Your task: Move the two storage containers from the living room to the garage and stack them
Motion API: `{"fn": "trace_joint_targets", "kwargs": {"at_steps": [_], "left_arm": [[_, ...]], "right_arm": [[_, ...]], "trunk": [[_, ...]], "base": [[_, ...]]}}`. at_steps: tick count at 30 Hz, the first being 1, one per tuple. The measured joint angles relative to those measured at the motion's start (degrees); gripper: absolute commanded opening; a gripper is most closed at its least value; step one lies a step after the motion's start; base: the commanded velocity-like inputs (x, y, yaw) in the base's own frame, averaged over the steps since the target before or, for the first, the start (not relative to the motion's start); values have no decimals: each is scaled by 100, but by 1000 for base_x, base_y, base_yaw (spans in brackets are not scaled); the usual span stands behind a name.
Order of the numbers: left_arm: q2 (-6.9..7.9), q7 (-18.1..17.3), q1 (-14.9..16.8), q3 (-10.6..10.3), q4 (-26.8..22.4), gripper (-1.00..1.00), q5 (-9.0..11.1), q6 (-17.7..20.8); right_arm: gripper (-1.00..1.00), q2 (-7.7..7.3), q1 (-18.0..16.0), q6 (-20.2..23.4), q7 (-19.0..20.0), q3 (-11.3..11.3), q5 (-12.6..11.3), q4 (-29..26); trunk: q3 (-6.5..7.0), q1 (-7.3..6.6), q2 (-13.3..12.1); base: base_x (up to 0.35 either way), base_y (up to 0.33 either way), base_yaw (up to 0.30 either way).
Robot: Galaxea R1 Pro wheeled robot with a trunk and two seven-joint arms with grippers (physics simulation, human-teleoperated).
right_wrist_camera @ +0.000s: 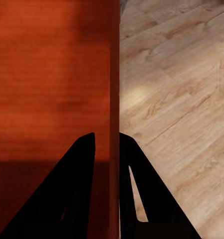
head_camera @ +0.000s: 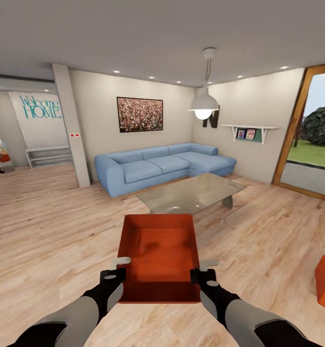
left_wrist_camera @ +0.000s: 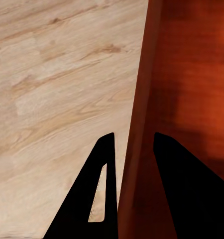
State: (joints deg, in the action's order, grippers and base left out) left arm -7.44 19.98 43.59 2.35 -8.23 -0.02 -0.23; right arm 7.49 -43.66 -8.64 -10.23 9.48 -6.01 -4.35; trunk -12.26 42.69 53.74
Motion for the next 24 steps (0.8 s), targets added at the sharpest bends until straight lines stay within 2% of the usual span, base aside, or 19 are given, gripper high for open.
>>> {"fn": "trace_joint_targets", "kwargs": {"at_steps": [24], "left_arm": [[-14,12,1,-11,0,-100,-6,-68]], "right_arm": [[-100,-15,4,-83,13,-1,1,1]], "trunk": [[0,0,0]], "base": [[0,0,300]]}}
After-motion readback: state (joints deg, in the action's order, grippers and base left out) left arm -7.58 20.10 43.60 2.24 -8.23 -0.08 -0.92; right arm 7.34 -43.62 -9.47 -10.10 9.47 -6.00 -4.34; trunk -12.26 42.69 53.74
